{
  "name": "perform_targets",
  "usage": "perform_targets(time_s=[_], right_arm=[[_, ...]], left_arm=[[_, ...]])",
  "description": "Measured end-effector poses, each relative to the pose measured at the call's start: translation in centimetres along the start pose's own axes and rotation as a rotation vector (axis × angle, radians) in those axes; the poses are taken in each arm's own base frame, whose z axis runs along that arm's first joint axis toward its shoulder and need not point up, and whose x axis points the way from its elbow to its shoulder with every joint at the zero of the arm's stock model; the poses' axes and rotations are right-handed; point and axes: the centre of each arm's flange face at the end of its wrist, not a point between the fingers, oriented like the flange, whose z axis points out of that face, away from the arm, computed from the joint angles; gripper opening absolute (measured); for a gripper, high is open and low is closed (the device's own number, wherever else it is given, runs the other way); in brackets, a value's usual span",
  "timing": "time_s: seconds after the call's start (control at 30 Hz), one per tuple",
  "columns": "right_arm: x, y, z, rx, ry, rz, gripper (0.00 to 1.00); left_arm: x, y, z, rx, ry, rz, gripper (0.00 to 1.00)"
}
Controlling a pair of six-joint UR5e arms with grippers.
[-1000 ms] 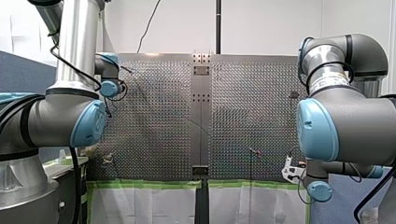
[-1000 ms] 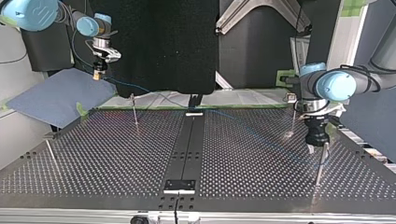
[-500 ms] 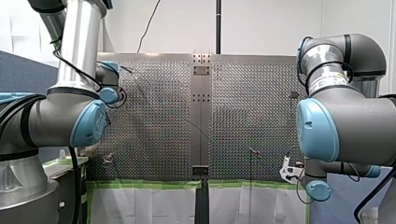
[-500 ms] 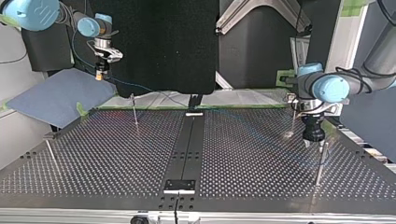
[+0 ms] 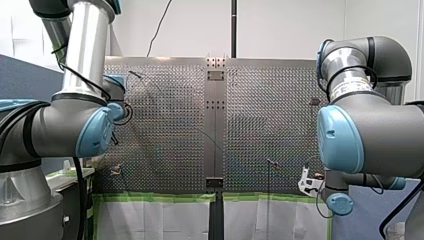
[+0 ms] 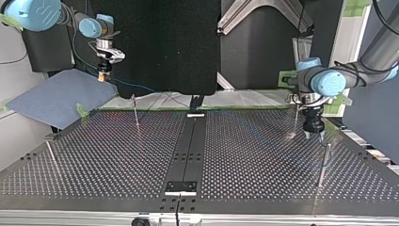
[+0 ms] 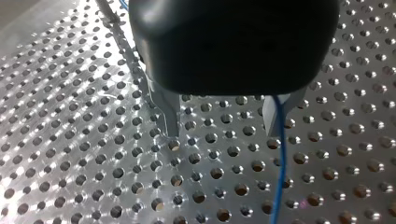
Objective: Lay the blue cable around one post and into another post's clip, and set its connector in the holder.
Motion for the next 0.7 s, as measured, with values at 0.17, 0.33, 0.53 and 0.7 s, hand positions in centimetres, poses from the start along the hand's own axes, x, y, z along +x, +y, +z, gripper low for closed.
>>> perform_targets(time_s=[0.17,0.33,0.53,0.7], right_arm=[[0.0,-0.1,0.0,0.002,-0.003,0.001,0.0],[-0.1,-0.2,-0.1,0.003,-0.006,0.001,0.0],[-0.1,-0.4,-0.1,0.007,-0.008,0.001,0.0],[-0.2,-0.5,-0.1,0.009,-0.014,0.002,0.0]], left_arm=[[0.8,0.3,-0.8,0.003,0.01,-0.022,0.91],[1.4,0.4,-1.3,0.001,0.022,-0.03,0.91],[2.0,0.8,-1.8,-0.003,0.03,-0.035,0.91],[4.2,1.7,-2.0,-0.007,0.084,-0.034,0.91]])
